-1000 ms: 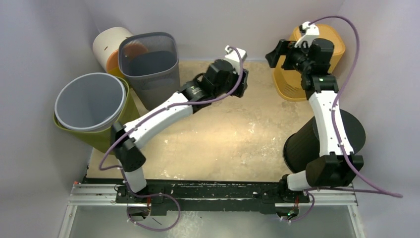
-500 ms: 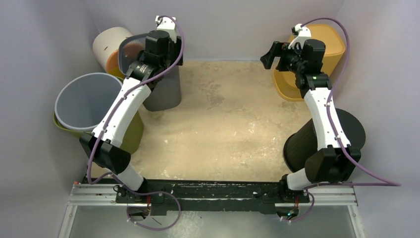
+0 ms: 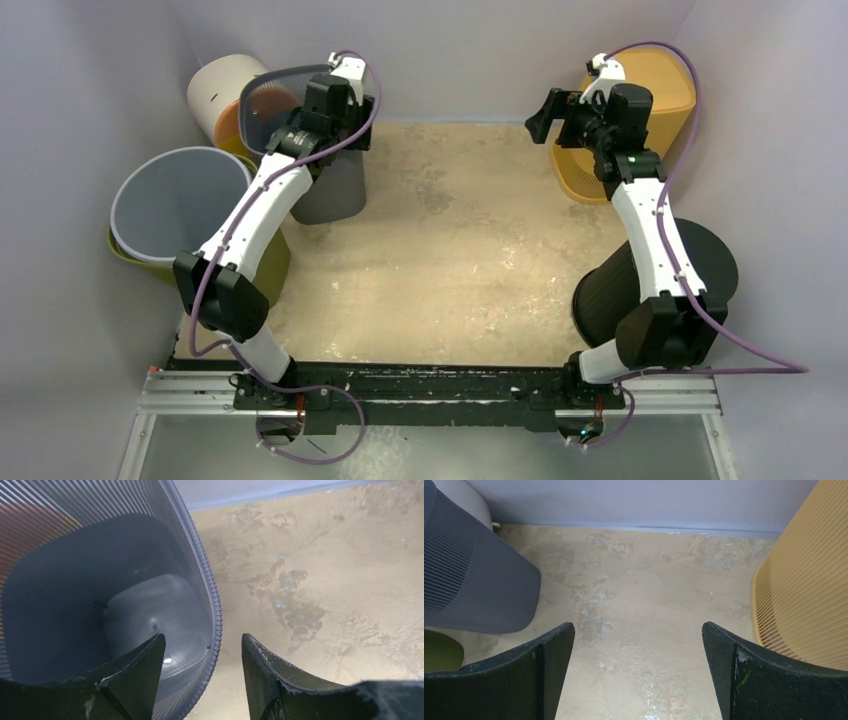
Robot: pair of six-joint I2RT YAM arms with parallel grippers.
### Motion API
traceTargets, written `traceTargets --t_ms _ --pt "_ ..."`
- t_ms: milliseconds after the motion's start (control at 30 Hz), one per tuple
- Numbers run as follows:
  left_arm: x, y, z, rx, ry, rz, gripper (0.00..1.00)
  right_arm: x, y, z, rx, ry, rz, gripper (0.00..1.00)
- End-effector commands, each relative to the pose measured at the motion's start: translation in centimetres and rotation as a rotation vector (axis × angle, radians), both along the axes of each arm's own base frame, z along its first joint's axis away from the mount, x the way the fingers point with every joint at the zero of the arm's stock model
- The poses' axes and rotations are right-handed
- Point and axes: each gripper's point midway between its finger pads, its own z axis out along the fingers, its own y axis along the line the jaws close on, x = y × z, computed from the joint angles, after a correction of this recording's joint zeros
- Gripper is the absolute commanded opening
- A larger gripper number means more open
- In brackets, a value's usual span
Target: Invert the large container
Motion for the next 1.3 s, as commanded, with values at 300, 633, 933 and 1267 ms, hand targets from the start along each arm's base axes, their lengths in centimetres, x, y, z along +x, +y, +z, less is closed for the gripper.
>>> traceTargets --t_ms 300,633,933,1267 --pt "0.7 1.2 -4.1 0.078 0.057 0.027 0.0 -1.0 -1.9 3.6 -0.033 -0.109 -0.062 1.0" --pt "-2.9 -5.9 3.2 -0.149 -0.065 -0.165 0.0 -1.0 -6.1 8.4 -0.039 -0.195 -0.208 1.0" --pt "-7.4 -14.1 13.3 -0.689 -0.236 -0.458 0.0 -1.4 -10.3 10.6 -0.047 -0.239 -0.34 0.99" --pt "-9.5 -16.0 12.7 -1.347 -0.267 -0.561 0.0 -1.8 -11.4 11.6 -0.047 -0.259 -0.354 0.99"
